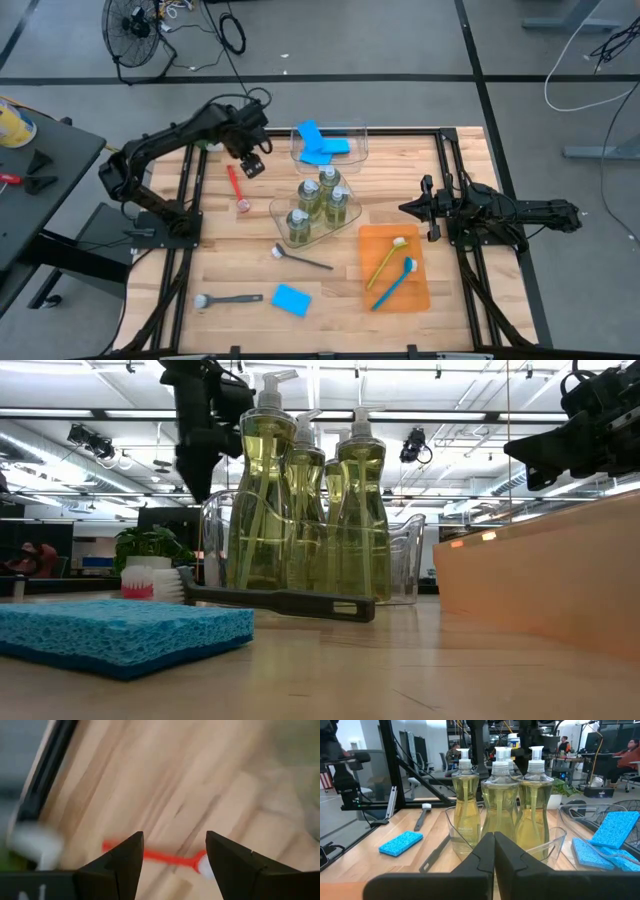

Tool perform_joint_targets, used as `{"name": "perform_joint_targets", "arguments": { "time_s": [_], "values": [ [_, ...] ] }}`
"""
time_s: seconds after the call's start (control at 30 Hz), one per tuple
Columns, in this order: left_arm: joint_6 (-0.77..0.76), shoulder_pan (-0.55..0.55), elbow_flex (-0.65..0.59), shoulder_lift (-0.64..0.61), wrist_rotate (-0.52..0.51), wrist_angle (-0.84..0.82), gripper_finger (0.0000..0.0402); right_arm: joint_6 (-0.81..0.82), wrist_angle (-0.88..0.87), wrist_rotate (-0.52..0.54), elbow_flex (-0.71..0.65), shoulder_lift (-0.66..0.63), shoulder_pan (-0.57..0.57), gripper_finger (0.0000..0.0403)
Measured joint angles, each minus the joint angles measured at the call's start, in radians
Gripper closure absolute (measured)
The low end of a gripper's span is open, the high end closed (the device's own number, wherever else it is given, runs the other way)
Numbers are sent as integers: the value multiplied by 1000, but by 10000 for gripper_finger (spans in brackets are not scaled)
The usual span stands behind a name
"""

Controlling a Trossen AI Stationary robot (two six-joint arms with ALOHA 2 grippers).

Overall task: Pick & Place Kitchen Sink Supplies
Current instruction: Put the orange dish brush into the orange bin

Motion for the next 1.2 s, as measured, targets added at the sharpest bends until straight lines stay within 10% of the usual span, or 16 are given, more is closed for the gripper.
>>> {"name": "perform_joint_targets", "arguments": {
  "time_s": [0.17, 0.57, 1.2],
  "values": [
    [-323, 1, -4, 0, -121, -130, 184, 0, 0, 0, 0, 0, 0, 396],
    [-753, -4, -215, -45, -33, -121, 184, 0, 0, 0, 0, 0, 0, 396],
    [-1156, -4, -563, -98, -31, 333, 184, 0, 0, 0, 0, 0, 0, 396]
  ]
}}
